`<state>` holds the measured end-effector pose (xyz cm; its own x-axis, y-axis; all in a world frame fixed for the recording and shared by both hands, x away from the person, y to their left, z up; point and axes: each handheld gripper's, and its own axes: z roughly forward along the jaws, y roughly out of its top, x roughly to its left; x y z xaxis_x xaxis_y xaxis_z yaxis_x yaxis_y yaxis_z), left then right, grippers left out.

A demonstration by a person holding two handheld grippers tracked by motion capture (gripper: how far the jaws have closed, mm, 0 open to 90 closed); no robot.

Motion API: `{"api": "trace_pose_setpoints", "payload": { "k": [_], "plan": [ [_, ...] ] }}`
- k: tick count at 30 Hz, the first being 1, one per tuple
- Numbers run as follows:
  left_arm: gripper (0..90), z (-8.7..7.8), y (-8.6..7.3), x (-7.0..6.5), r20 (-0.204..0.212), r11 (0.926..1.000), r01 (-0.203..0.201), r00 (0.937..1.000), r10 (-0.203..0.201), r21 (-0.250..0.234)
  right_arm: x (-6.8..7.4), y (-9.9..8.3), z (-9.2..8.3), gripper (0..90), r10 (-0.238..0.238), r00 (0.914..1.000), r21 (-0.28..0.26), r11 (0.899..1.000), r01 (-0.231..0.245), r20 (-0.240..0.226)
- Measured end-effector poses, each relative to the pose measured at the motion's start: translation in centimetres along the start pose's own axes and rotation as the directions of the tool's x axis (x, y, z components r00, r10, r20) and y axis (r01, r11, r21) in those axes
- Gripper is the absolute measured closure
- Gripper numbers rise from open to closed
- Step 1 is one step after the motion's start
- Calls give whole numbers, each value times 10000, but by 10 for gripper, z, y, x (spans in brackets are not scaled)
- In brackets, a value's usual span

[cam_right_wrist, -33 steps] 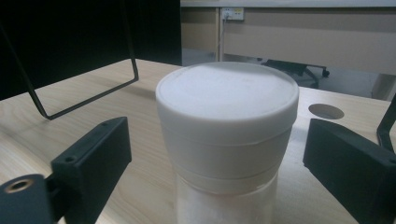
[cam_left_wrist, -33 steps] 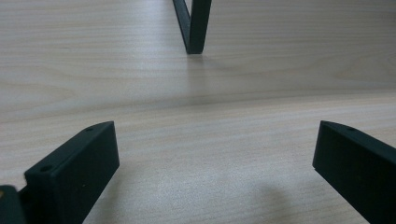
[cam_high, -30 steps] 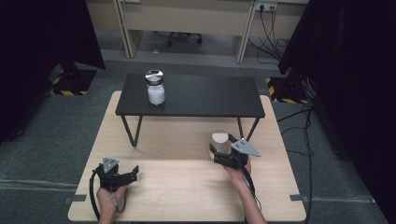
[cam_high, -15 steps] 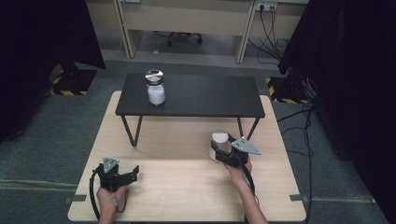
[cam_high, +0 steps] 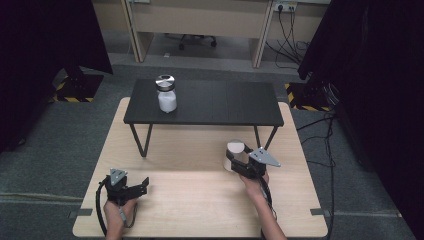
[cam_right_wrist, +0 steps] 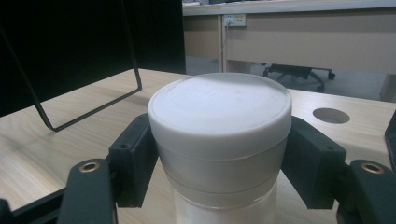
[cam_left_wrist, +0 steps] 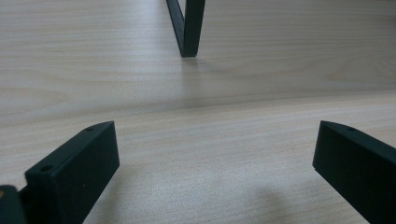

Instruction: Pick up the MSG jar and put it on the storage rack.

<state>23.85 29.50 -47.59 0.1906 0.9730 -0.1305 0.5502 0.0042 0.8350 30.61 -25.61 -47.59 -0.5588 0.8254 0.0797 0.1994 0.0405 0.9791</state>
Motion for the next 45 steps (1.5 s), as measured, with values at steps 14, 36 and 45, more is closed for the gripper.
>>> {"api": "trace_pose_setpoints", "payload": {
  "k": [14,36,45],
  "plan": [
    [0,1,1,0,-18,10000,5,10000,-5,78,0,9,-8,334,-78,10000,342,9994,78,-3],
    [0,2,2,-1,-16,9998,-38,10000,38,182,-2,53,-48,334,47,9992,479,9988,-66,405],
    [0,3,3,-2,-98,9997,-41,9999,43,230,-3,78,-58,334,-10,9986,582,9983,-21,531]
  ]
}}
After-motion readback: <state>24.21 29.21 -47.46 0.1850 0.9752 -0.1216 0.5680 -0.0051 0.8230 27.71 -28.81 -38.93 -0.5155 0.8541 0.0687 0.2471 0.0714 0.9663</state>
